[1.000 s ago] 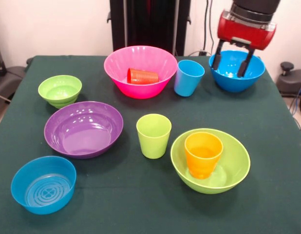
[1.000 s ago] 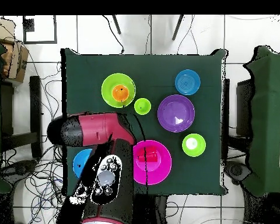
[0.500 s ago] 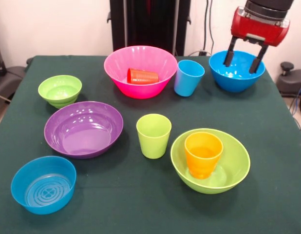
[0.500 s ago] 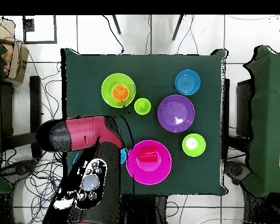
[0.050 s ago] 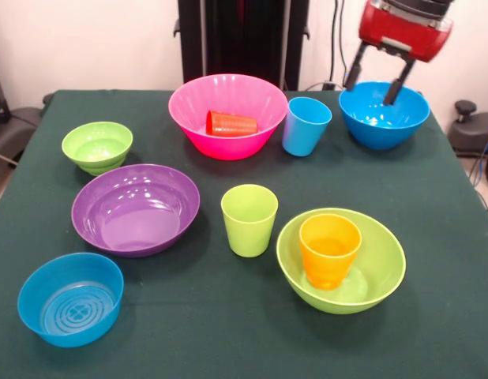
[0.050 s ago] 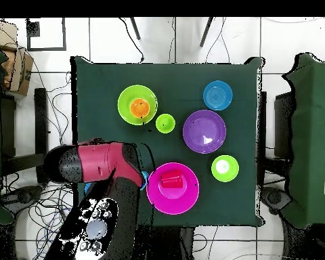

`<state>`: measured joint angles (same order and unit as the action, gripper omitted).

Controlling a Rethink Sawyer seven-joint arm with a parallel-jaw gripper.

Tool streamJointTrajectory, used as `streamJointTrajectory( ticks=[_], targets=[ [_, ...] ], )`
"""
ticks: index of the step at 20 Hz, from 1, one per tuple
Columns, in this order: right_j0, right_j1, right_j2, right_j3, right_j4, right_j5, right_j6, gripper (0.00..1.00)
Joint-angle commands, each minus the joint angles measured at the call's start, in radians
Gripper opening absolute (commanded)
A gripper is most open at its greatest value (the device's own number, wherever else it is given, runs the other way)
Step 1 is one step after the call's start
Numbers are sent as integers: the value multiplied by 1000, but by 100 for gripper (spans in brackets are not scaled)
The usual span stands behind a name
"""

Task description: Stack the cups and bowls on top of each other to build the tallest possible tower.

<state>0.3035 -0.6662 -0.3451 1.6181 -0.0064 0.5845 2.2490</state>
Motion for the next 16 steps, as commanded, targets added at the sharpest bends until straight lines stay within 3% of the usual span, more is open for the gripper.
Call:
streamJointTrajectory(
  ticks=[1, 6, 16],
  targets=[
    [50, 45, -118, 89, 43, 78, 353, 100],
    [99, 77, -184, 78, 57, 92, 419, 100],
    [151, 130, -218, 33, 53, 124, 486, 100]
  ],
)
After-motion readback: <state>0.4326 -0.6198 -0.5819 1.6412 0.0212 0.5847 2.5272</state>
